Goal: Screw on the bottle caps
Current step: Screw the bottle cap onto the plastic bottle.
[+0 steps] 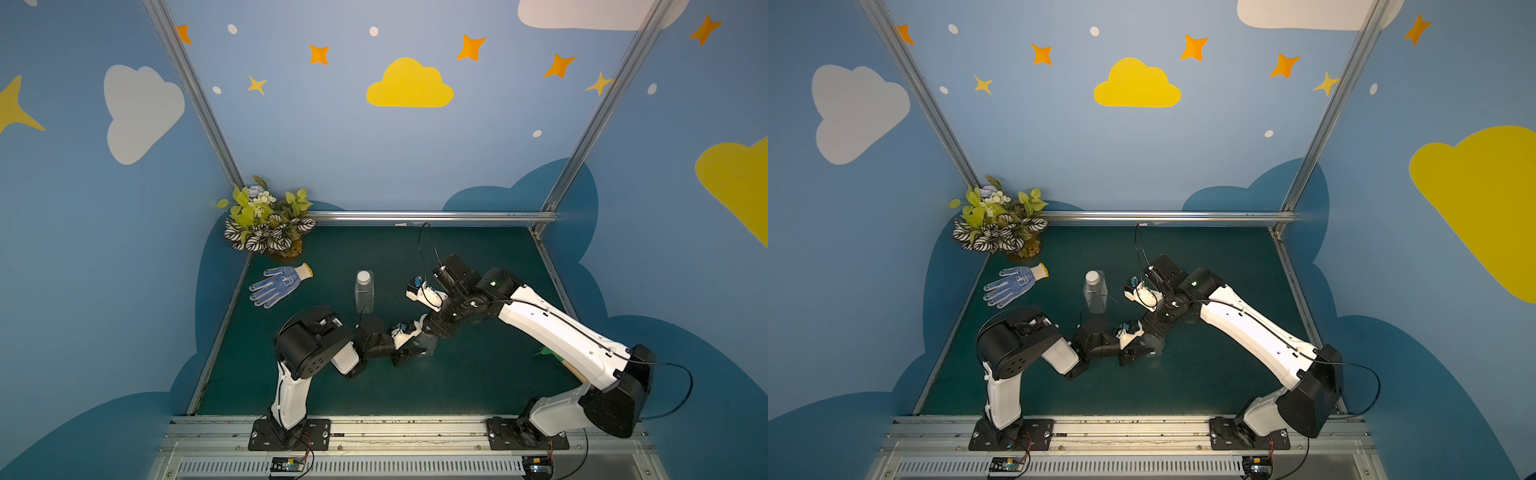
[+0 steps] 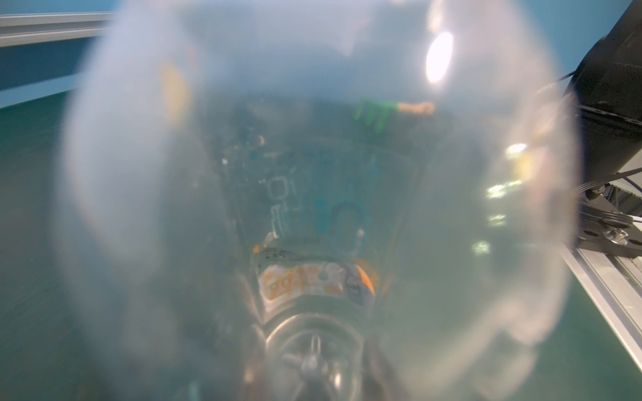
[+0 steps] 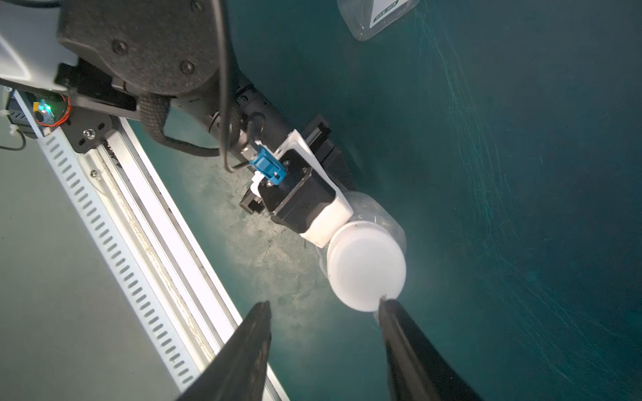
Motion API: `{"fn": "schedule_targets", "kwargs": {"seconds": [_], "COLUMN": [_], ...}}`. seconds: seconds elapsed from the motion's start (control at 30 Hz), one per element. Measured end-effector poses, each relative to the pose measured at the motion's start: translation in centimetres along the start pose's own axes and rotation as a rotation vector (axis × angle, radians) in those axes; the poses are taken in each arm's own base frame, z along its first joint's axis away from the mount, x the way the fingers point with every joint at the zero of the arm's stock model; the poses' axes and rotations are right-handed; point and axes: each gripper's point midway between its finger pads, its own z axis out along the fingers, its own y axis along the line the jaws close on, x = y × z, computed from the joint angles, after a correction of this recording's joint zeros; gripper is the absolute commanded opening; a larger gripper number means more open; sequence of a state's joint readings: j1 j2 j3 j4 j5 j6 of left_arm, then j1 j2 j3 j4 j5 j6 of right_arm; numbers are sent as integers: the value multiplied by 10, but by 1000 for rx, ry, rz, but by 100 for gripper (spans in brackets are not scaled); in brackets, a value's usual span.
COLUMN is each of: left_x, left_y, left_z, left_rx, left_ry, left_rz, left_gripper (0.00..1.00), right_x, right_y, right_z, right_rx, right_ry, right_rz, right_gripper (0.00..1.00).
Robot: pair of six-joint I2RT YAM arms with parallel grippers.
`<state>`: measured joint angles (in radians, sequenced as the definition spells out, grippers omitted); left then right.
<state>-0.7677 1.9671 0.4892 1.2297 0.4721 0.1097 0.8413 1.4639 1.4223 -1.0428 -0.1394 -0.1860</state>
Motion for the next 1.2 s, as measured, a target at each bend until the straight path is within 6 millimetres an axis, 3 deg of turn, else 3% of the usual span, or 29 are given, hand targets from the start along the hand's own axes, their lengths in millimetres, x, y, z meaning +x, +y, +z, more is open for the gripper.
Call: {"fn": "schedule_targets", "kwargs": {"seconds": [0.57, 1.2], "left_x": [1, 1], "left_y": [-1, -1], "left_z": [0, 0], "left_rx": [3, 3], "left_ry": [4, 7], "left_rz": [13, 14], "left_gripper": [41, 41], "right_x": [-3, 1], "right_y": [-13, -20], "right_z": [17, 24], "right_rx": [40, 96], "right_ry": [75, 118], "right_rz": [-9, -24], "right_gripper": [45, 50]}}
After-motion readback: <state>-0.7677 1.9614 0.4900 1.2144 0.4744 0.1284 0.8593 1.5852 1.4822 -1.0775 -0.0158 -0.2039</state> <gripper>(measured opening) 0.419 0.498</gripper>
